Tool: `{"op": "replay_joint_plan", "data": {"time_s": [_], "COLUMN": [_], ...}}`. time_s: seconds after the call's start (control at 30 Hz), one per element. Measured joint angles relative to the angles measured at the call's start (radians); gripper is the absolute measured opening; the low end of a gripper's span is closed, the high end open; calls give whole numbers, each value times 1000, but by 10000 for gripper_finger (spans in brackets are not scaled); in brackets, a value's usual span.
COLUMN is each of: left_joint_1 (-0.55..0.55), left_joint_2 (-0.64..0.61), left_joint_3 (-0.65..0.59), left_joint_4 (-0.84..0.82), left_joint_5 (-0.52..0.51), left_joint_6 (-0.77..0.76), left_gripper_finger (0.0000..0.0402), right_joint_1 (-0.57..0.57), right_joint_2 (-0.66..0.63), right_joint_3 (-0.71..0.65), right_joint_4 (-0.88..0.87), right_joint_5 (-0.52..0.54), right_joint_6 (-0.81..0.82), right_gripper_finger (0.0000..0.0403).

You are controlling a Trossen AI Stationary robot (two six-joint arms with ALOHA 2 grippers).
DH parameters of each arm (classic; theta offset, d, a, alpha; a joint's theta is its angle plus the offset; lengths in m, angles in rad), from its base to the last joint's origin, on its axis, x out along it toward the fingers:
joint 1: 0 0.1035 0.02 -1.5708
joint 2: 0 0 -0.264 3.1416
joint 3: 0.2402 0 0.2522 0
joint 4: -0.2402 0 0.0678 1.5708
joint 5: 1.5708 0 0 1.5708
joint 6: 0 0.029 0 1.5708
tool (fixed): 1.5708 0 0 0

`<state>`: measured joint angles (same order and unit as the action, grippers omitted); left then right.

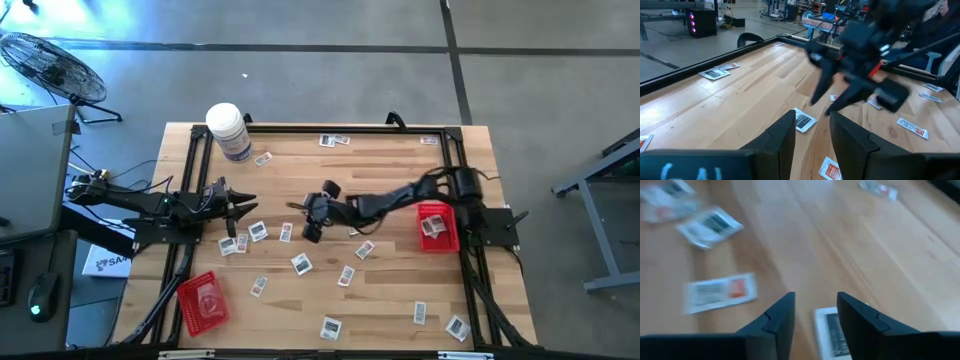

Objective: Pick & Place First Aid Supplies
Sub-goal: Put the towelette pack into the right red bin

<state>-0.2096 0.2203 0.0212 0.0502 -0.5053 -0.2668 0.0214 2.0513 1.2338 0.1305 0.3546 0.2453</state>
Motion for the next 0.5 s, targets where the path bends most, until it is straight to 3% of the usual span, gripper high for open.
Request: {"op": "replay_joint_plan", "data": {"time_s": [0.2, 0.5], "left_joint_1": [0, 0], "left_joint_2": [0, 0], "left_joint_3": [0, 0], "left_joint_4": [0, 0], "left_joint_5": [0, 0], "left_joint_6": [0, 0], "left_gripper_finger": [119, 119], "right_joint_1": [-51, -58], "right_joint_2": [69, 88], "right_joint_3": [21, 19], "right_joint_4": [-5, -4], "right_joint_5": [-51, -91], "right_joint_6": [-11, -44], "right_gripper_finger": [164, 148]}}
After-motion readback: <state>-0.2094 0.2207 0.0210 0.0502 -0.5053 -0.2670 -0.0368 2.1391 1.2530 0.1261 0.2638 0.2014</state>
